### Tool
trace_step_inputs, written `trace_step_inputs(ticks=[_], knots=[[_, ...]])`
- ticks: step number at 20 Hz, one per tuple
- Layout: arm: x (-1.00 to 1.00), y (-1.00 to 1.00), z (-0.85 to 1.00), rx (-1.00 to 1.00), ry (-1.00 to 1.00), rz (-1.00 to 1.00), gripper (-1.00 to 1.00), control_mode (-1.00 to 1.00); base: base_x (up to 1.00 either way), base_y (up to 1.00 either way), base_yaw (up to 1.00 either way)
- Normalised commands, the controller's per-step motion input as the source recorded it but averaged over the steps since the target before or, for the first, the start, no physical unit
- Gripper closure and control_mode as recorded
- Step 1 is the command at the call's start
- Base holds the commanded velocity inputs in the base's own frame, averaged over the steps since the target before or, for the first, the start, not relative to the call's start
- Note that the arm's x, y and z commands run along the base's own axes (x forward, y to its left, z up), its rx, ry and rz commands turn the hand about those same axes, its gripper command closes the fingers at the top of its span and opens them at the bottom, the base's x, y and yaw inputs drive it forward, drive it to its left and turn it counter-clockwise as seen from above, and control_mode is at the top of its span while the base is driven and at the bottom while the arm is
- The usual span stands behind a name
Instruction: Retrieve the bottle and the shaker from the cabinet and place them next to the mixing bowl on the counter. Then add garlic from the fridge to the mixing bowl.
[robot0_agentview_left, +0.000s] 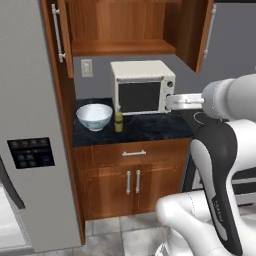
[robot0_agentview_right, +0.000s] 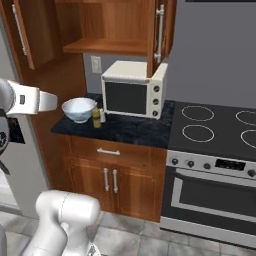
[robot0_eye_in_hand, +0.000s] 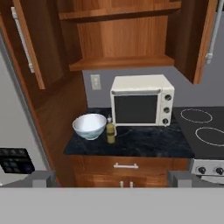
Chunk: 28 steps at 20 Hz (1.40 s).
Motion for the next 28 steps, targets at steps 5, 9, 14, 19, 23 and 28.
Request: trace_step_inputs(ticks=[5,9,14,19,23,28], knots=[[0.00,0.00,0.00,0.00,0.00,0.00,-1.00,1.00,-0.82,0.00,0.15],[0.00,0.00,0.00,0.00,0.00,0.00,-1.00,1.00,-0.85,0.05,0.10],[0.00,0.00,0.00,0.00,0.00,0.00,-1.00,1.00,-0.42,0.43,0.34],[0.00,0.00,0.00,0.00,0.00,0.00,-1.00,1.00,0.03,0.92,0.60],[0.00,0.00,0.00,0.00,0.00,0.00,-1.00,1.00,0.15,0.95,0.47],[0.00,0.00,0.00,0.00,0.00,0.00,-1.00,1.00,0.59,0.92,0.23]])
